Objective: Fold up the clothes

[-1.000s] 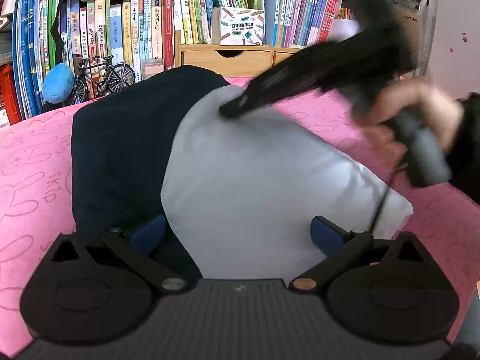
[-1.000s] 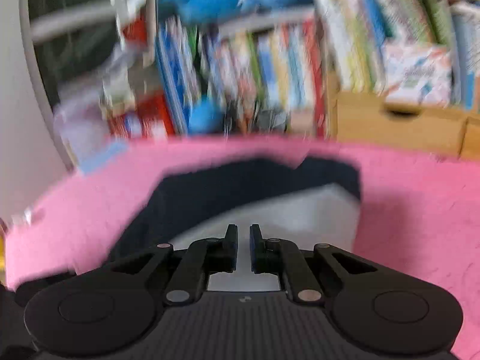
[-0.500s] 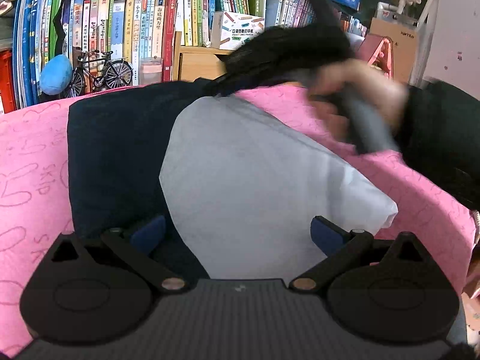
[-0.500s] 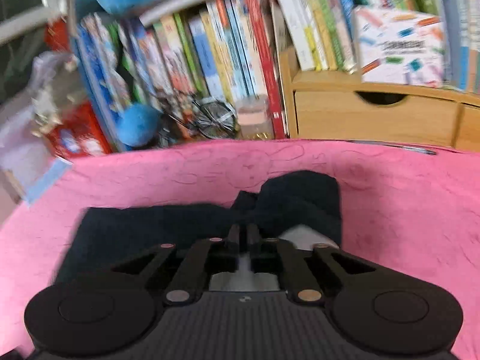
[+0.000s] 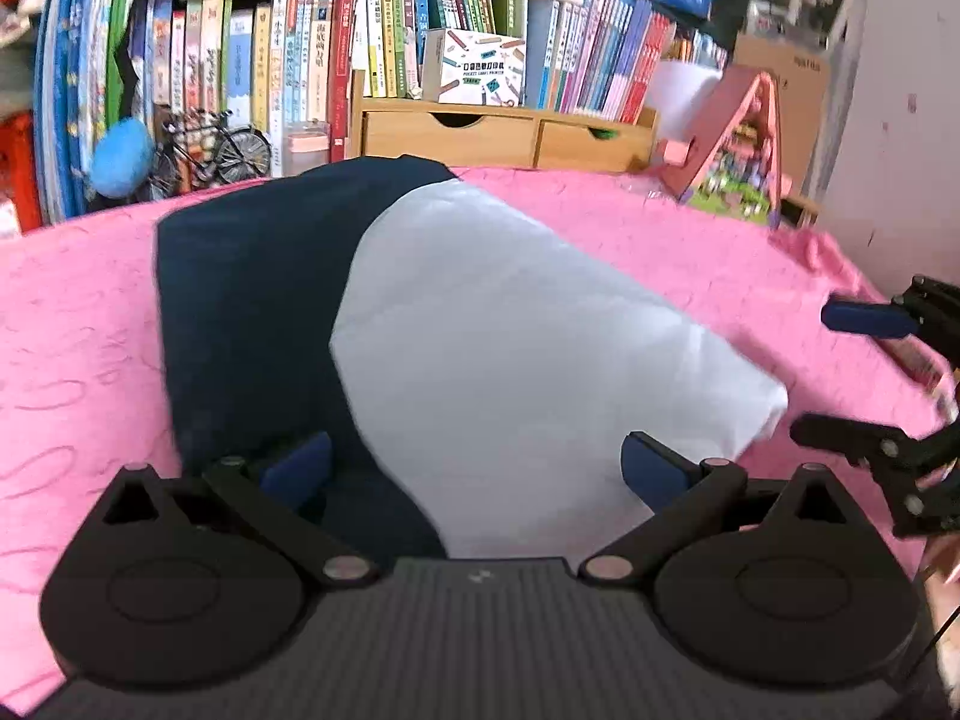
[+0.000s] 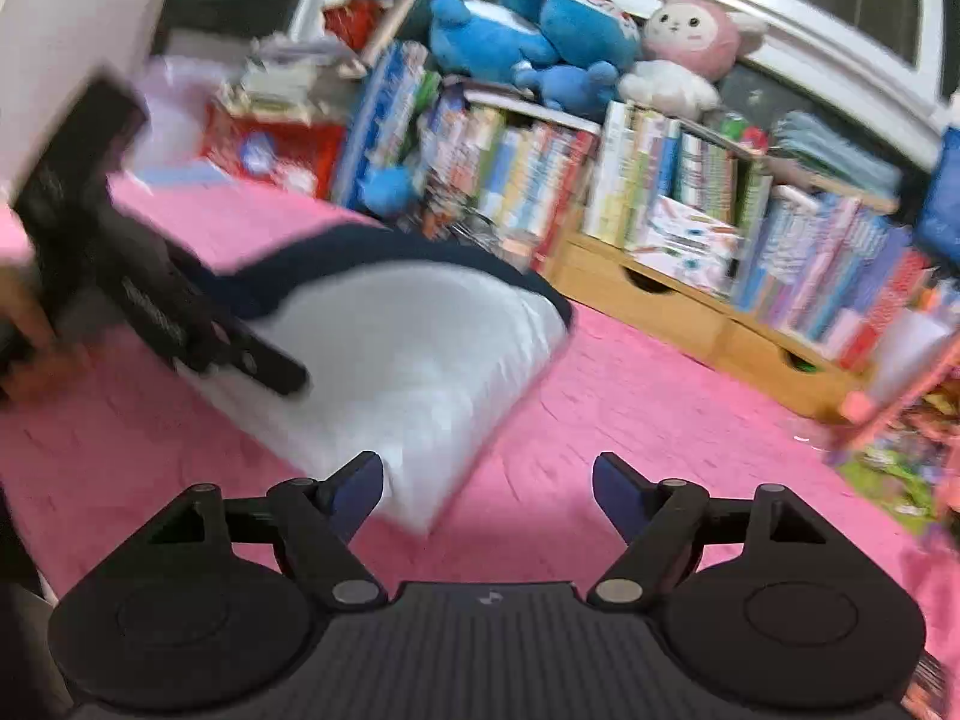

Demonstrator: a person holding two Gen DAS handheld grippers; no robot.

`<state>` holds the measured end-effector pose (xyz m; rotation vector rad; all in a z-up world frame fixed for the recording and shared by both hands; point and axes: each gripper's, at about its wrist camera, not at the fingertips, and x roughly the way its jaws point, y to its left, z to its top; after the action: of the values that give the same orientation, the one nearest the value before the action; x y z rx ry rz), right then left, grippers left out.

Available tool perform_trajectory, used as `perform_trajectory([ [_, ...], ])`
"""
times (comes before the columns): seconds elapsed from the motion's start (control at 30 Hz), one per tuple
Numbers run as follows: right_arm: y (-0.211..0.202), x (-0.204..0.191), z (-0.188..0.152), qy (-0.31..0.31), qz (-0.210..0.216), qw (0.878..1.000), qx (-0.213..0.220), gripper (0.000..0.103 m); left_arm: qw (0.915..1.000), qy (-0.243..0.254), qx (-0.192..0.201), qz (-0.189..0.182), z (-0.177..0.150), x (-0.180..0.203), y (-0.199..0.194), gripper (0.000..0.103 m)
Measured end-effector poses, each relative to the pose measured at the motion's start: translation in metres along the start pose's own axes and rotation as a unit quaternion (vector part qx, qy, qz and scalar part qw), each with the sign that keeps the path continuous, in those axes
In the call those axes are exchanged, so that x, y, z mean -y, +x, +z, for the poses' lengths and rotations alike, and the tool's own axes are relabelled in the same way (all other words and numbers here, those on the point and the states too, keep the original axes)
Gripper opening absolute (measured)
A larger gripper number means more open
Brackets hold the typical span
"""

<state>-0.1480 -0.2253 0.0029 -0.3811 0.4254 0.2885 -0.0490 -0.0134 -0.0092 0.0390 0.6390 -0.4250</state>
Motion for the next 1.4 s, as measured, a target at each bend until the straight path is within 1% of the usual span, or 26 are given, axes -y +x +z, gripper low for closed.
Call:
perform_trajectory([
  [0.13,0.017,-0.014,-0.007,-0.006,-0.032,0.999,-0.017,0.079,0.9996,-0.023,0.008,-0.012,-0.006,-0.006,-0.013,0.103],
  [0.17,0.018,-0.017,-0.008,-0.012,-0.029,0.999,-0.015,0.080,0.9994,-0.031,0.008,-0.017,-0.006,-0.009,-0.013,0.103],
  [0.2,0.018,-0.021,-0.008,-0.017,-0.025,0.999,-0.011,0.082,0.9990,-0.039,0.009,-0.021,-0.006,-0.012,-0.012,0.103],
  [0.27,0.024,-0.021,-0.008,-0.018,-0.046,0.999,-0.009,0.085,0.9991,-0.038,0.005,-0.019,-0.005,-0.013,-0.009,0.103],
  [0.33,0.030,-0.019,-0.007,-0.016,-0.073,0.997,-0.008,0.085,0.9997,-0.019,0.000,-0.013,-0.006,-0.009,-0.008,0.103],
  [0.37,0.033,-0.013,-0.008,-0.002,-0.074,0.997,-0.009,0.093,0.9999,-0.011,-0.002,-0.012,-0.007,-0.007,-0.007,0.103],
  [0.43,0.037,0.008,-0.011,0.055,-0.054,0.997,-0.019,0.094,0.9998,-0.004,-0.006,-0.016,-0.007,-0.006,-0.006,0.103],
  [0.47,0.038,0.014,-0.013,0.066,-0.051,0.996,-0.023,0.094,0.9997,-0.004,-0.007,-0.022,-0.007,-0.006,-0.006,0.103],
  [0.5,0.037,0.017,-0.016,0.069,-0.054,0.996,-0.025,0.094,0.9996,-0.004,-0.008,-0.028,-0.007,-0.007,-0.005,0.103],
  [0.67,0.033,0.023,-0.026,0.066,-0.078,0.994,-0.034,0.097,0.9996,0.007,-0.012,-0.026,-0.007,-0.004,-0.004,0.103],
  [0.8,0.033,0.026,-0.023,0.093,-0.070,0.993,-0.031,0.096,0.9997,0.013,-0.015,-0.016,-0.007,-0.001,-0.003,0.103],
  [0.87,0.035,0.020,-0.019,0.081,-0.065,0.994,-0.027,0.095,0.9997,0.016,-0.016,-0.013,-0.007,0.000,-0.003,0.103],
  [0.93,0.037,0.015,-0.016,0.083,-0.039,0.995,-0.027,0.078,0.9996,0.020,-0.017,-0.010,-0.007,0.001,-0.002,0.103],
  [0.97,0.040,0.013,-0.014,0.095,-0.019,0.995,-0.031,0.056,0.9996,0.022,-0.018,-0.009,-0.007,0.001,-0.002,0.103],
  [1.0,0.042,0.011,-0.013,0.107,0.001,0.994,-0.035,0.037,0.9995,0.023,-0.018,-0.008,-0.007,0.002,-0.002,0.103],
  [1.03,0.045,0.008,-0.012,0.116,0.013,0.992,-0.039,0.032,0.9995,0.024,-0.019,-0.007,-0.007,0.002,-0.002,0.103],
  [1.07,0.047,0.005,-0.010,0.117,0.013,0.992,-0.041,0.029,0.9995,0.024,-0.019,-0.007,-0.007,0.002,-0.002,0.103],
  [1.17,0.045,0.003,-0.007,0.119,-0.006,0.992,-0.035,0.029,0.9995,0.020,-0.017,-0.014,-0.007,-0.001,-0.003,0.103],
  [1.27,0.042,0.009,-0.009,0.137,-0.014,0.990,-0.029,0.030,0.9994,0.021,-0.018,-0.019,-0.007,-0.002,-0.004,0.103],
  [1.4,0.041,0.008,-0.010,0.144,-0.020,0.989,-0.031,0.028,0.9992,0.025,-0.018,-0.025,-0.007,-0.005,-0.004,0.103],
])
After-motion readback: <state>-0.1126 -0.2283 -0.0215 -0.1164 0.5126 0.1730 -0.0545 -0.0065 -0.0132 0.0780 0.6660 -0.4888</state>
